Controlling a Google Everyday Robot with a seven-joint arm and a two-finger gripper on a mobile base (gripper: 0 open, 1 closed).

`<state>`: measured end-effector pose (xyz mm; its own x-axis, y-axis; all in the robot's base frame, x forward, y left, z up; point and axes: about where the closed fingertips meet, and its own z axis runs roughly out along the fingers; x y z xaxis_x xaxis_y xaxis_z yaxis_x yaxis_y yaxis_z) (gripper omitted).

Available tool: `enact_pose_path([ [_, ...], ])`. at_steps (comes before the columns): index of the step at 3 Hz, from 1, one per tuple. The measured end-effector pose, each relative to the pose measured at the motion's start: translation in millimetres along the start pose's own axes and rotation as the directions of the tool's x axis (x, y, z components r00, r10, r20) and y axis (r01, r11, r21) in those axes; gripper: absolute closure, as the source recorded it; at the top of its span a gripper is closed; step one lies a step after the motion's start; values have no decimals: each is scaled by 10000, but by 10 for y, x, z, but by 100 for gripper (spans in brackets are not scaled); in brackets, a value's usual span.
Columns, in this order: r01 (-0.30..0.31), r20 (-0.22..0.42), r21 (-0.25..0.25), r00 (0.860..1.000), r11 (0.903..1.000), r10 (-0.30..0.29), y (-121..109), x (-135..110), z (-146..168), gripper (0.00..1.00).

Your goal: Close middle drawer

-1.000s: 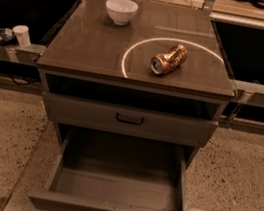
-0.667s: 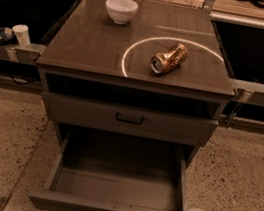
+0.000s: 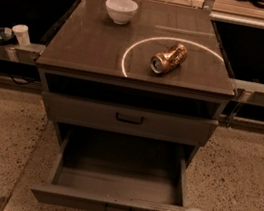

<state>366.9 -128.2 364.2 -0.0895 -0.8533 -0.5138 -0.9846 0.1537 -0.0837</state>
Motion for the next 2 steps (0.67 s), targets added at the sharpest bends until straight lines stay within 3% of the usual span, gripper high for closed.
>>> enact_pose_path([
  [1,-80,74,445,9999,9990,76,-117,-10,21,100],
  [2,-80,74,445,9999,9990,76,-117,-10,21,100],
])
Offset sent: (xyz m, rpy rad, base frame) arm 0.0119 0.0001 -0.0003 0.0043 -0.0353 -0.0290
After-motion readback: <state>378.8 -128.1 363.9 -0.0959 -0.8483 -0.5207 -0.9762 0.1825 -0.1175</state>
